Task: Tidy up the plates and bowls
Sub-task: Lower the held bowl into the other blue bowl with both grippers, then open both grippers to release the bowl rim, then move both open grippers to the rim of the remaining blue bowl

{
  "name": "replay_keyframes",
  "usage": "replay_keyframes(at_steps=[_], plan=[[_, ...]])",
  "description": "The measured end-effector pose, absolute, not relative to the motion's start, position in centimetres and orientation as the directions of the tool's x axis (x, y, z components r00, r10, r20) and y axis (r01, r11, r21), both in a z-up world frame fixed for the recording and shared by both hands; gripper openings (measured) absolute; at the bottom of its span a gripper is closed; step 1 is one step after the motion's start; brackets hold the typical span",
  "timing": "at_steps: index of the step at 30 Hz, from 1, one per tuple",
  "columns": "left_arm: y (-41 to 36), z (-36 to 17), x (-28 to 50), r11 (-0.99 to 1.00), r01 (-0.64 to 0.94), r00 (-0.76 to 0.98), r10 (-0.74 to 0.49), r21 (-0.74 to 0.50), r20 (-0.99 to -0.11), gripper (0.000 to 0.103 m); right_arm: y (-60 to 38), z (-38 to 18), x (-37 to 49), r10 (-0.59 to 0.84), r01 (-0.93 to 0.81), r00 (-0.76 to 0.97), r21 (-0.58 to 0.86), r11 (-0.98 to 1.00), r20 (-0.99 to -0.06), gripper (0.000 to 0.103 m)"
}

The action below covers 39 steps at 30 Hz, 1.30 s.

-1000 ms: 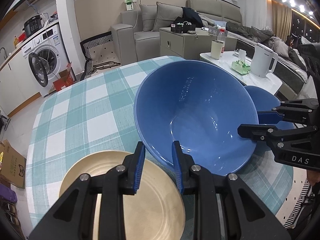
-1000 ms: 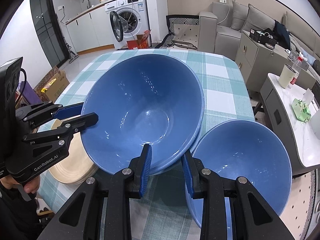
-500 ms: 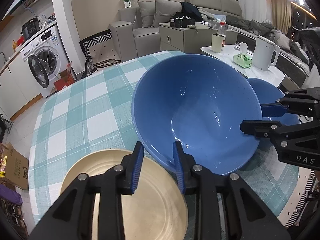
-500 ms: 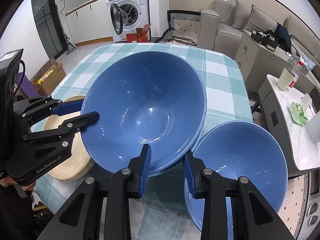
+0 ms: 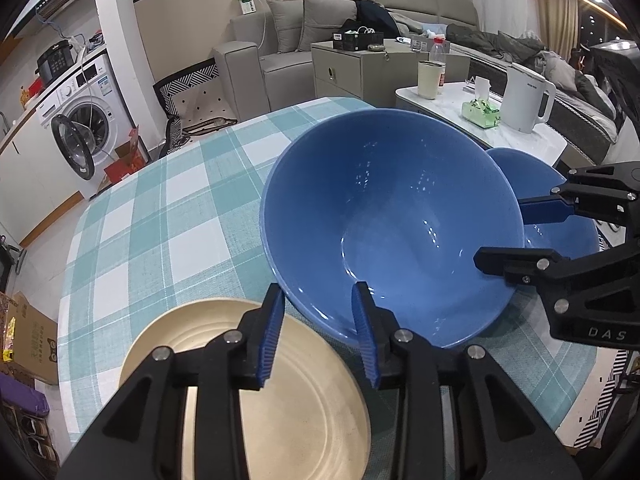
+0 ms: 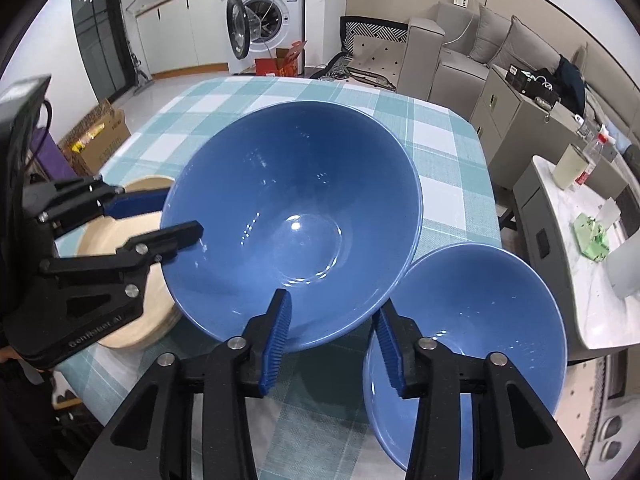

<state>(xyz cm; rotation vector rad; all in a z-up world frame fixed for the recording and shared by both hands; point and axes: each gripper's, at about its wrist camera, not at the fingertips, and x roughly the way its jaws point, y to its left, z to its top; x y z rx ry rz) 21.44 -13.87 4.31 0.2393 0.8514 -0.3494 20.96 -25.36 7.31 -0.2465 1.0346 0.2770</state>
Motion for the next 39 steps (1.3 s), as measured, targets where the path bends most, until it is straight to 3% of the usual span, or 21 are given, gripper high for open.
replay_keyframes(at_steps=[5, 7, 9, 18, 22, 34, 39], plan=[[-14.0, 4.2, 21.1, 0.914, 0.397, 0.613, -0.199, 0.080, -0.765, 0.045, -25.1, 7.2, 20.4, 0.084, -0.356, 0.505, -0.119, 0.927, -0.859, 0.051], [-14.1, 4.5, 20.8, 0.910, 0.402, 0.626, -0.194, 0.098, -0.755, 0.053, -25.1, 7.5, 20.1, 0.080, -0.366, 0.528, -0.141, 0.920, -0.846, 0.066], [-14.2, 4.9, 20.5, 0.909, 0.401, 0.640, -0.190, 0.113, -0.744, 0.054, -24.9, 7.9, 19.7, 0.088, -0.375, 0.548, -0.150, 0.915, -0.832, 0.076], [-13.5, 6.0, 20.0, 0.912, 0.408, 0.641, -0.245, 0.052, -0.728, 0.059, -26.9, 10.5, 17.9, 0.151, -0.320, 0.609, -0.068, 0.945, -0.779, 0.087], [-13.8, 6.3, 19.8, 0.913, 0.407, 0.645, -0.256, 0.040, -0.720, 0.059, -28.7, 12.0, 16.6, 0.184, -0.260, 0.661, 0.007, 0.966, -0.728, 0.099], [-15.6, 6.8, 19.8, 0.899, 0.438, 0.619, -0.324, -0.028, -0.715, 0.060, -33.3, 13.8, 12.2, 0.172, -0.116, 0.745, 0.130, 0.985, -0.645, 0.102], [-16.1, 6.6, 20.0, 0.903, 0.427, 0.615, -0.326, -0.044, -0.718, 0.061, -35.8, 12.9, 11.4, 0.152, -0.042, 0.742, 0.180, 0.983, -0.653, 0.102]])
